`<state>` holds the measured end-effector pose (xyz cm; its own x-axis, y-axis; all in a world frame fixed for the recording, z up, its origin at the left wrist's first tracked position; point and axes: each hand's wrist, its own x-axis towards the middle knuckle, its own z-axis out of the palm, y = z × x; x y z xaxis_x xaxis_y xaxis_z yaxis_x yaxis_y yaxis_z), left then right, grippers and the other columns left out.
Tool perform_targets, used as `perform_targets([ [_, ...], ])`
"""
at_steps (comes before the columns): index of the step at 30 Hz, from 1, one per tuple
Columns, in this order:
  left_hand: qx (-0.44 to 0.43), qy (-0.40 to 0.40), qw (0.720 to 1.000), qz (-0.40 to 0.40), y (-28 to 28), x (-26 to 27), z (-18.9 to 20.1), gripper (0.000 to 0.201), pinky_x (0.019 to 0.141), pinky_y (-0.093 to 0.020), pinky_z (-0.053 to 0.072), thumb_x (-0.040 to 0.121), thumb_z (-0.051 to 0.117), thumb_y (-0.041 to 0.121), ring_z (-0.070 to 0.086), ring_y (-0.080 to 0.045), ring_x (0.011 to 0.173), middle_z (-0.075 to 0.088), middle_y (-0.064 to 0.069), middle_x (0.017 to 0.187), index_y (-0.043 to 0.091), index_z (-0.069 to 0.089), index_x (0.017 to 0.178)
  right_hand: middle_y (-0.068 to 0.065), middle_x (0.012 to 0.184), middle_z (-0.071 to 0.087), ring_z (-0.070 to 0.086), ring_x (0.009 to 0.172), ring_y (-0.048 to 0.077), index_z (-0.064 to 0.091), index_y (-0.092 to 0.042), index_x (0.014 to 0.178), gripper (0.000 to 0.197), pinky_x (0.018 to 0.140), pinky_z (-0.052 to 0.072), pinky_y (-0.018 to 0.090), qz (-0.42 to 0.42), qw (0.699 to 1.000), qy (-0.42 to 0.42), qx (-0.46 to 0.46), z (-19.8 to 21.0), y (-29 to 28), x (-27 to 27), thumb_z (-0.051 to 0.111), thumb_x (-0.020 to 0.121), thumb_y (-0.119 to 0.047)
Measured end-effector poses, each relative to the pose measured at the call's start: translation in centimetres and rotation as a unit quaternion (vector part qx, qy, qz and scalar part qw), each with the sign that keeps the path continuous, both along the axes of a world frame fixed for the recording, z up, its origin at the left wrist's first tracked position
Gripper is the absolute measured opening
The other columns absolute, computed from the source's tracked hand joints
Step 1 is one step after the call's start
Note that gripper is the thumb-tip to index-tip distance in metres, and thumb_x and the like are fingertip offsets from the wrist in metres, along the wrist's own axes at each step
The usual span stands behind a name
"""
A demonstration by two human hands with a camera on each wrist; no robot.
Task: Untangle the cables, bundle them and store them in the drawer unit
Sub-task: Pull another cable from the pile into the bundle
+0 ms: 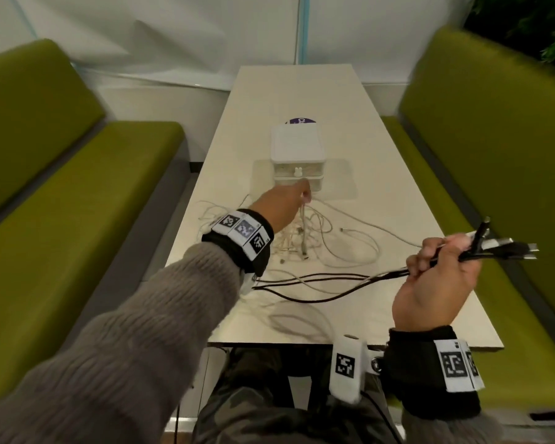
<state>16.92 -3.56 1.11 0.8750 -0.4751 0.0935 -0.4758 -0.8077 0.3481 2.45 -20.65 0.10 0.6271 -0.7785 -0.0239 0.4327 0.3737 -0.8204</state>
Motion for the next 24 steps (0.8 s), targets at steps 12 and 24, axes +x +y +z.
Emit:
perform_targets([
  [12,0.079,0.059,0.989,-0.106,1.4,0.1,-0.8,0.018,0.092,-0.037,0.04,0.093,0.051,0.028,0.047,-0.025,0.104,0.051,-0.01,0.112,0.016,0.058,0.104,-0.005,0.056,0.026,0.025,0.047,0.012,0.038,-0.019,0.074,0.03,0.046,0.033,0.022,-0.011,0.997,-0.011,0.075,-1.2,-1.4,0.3,0.037,0.103,-0.028],
  [24,-0.043,0.032,0.998,0.023,3.1,1.8,-2.7,0.017,0.07,-0.021,0.029,0.092,0.054,0.014,0.05,-0.025,0.087,0.043,-0.007,0.091,0.006,0.068,0.099,-0.009,0.053,0.03,0.025,0.046,0.01,0.038,-0.021,0.076,0.028,0.042,0.025,0.022,-0.048,0.998,0.026,-0.024,-0.3,-0.6,-0.1,0.037,0.103,-0.029],
])
